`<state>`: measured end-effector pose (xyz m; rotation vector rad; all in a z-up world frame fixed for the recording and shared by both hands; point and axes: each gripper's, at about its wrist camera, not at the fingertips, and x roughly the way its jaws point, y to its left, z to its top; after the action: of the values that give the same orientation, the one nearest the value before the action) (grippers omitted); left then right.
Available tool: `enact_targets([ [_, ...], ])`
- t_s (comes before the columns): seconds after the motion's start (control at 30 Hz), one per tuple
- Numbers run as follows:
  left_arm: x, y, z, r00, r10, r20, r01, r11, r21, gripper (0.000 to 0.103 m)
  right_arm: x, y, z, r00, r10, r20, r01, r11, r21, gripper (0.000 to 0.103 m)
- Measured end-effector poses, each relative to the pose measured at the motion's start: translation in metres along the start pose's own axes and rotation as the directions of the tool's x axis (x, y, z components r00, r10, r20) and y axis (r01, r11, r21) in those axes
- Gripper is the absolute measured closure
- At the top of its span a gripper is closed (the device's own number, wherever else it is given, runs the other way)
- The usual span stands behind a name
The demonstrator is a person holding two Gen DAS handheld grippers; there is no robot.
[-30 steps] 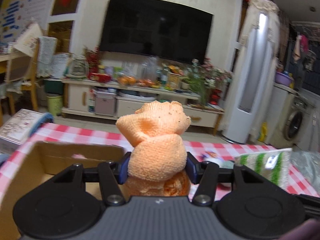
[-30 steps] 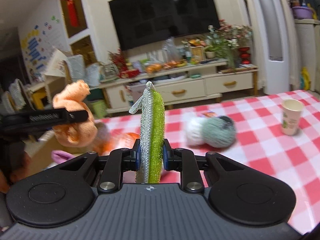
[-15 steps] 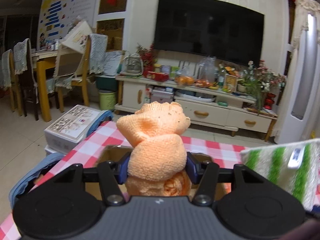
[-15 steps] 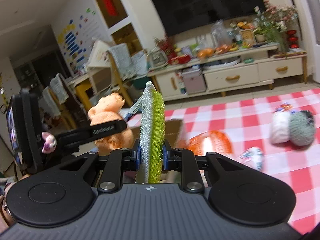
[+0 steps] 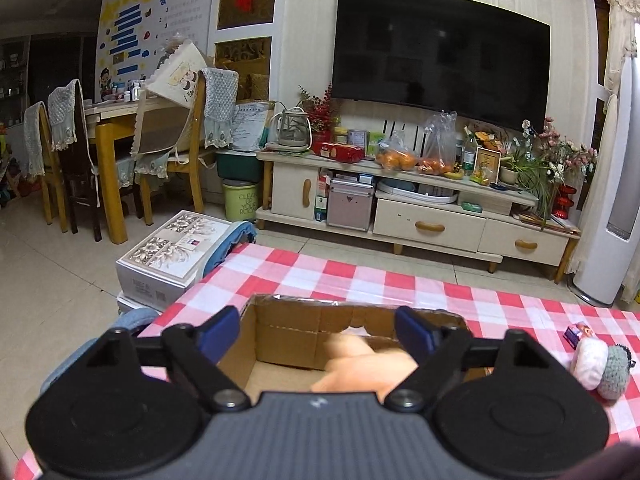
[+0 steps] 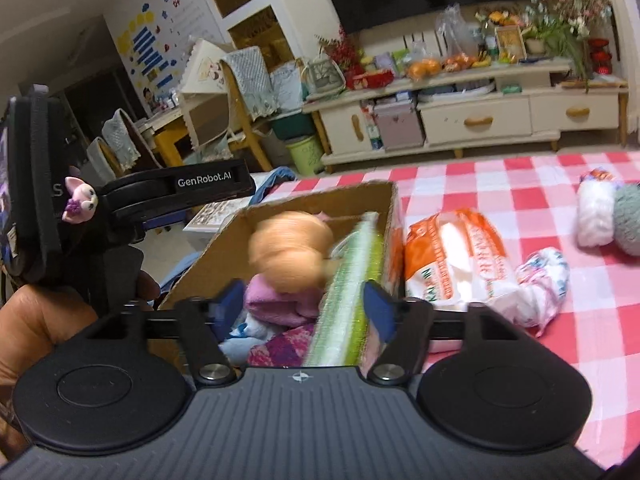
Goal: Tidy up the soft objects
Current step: 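Open both tools to drop the sponge and towel roll into the box, then move both tools back toward the white and green pompoms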
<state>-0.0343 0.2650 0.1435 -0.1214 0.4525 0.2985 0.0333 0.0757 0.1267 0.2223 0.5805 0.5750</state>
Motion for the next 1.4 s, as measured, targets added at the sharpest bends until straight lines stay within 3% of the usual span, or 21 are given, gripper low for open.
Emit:
enact_targets([
  [0.03,-0.001,0.000,0.000,1.000,0.001,0.002,-0.001,1.000,0.004,0.016,-0.005,-0.001,0.000,1.000,-0.013,0.016,0.013,1.000,-0.009,0.002],
  [0.13,-0.001,-0.001,0.001,1.000,0.003,0.006,-0.003,1.000,0.013,0.010,-0.017,-0.007,0.001,0.998,-0.043,0.045,0.044,0.999,-0.025,0.004],
  [0.3,-0.002,-0.006,0.000,1.000,-0.005,0.009,0.005,1.000,0.028,0.009,-0.027,-0.018,-0.001,0.993,-0.082,0.080,0.083,0.996,-0.011,0.003],
  [1.4,-0.002,-0.055,-0.005,0.999,-0.053,-0.005,0.053,0.995,0.089,0.009,-0.053,-0.044,-0.018,0.973,-0.218,0.078,0.211,0.973,0.088,0.001],
])
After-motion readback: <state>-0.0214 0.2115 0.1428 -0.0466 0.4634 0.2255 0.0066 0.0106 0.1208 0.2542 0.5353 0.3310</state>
